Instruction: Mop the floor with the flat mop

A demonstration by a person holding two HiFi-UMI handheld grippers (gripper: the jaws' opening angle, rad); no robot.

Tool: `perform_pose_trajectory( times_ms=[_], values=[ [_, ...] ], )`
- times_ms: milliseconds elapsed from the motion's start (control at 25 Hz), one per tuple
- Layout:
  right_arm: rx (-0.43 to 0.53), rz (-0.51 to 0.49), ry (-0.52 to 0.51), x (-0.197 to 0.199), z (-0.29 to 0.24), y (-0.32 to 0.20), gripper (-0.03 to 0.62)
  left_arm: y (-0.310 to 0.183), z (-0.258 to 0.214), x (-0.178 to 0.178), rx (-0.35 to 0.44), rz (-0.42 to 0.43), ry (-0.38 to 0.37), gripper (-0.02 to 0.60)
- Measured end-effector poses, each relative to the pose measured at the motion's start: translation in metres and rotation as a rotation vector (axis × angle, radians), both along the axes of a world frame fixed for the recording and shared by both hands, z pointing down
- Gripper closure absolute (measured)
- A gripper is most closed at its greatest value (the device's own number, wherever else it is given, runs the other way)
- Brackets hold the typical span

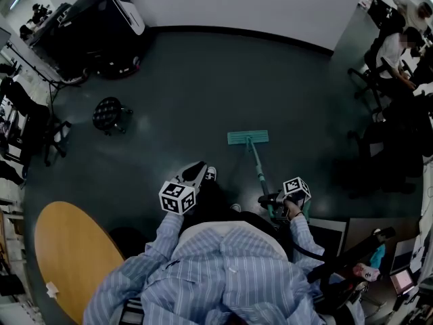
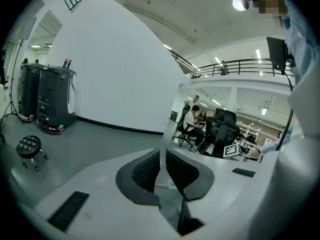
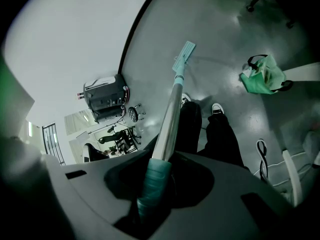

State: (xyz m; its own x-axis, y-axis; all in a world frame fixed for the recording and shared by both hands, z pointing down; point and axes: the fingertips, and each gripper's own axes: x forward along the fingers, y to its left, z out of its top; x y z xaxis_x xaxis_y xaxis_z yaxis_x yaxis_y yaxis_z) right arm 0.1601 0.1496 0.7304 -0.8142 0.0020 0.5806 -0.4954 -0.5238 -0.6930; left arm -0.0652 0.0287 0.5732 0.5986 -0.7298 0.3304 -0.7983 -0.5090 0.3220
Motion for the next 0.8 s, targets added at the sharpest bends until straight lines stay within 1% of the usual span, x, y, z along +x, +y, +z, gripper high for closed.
perform_pose_trajectory(
  times_ms=[160,320,480,640,800],
  values=[
    [0.008,-0.011,0.004,0.002,0.002,0.003,0.497,-0.002,-0.004,0.012,0.0,0.029,-0.005,0.543],
    [0.013,-0.029,0.02,0.007,0.004,0.002,0.497,-0.01,-0.007,0.017,0.009,0.023,0.003,0.543],
    [0.013,-0.058,0.04,0.008,0.006,0.001,0.497,-0.018,-0.004,0.019,-0.014,0.03,0.018,0.543],
    [0.015,-0.097,0.061,0.013,0.008,-0.008,0.497,-0.031,0.0,0.027,-0.03,0.057,0.011,0.543],
    [0.011,-0.124,0.084,0.016,0.007,-0.027,0.497,-0.053,0.002,0.023,-0.046,0.048,0.028,0.543]
  ],
)
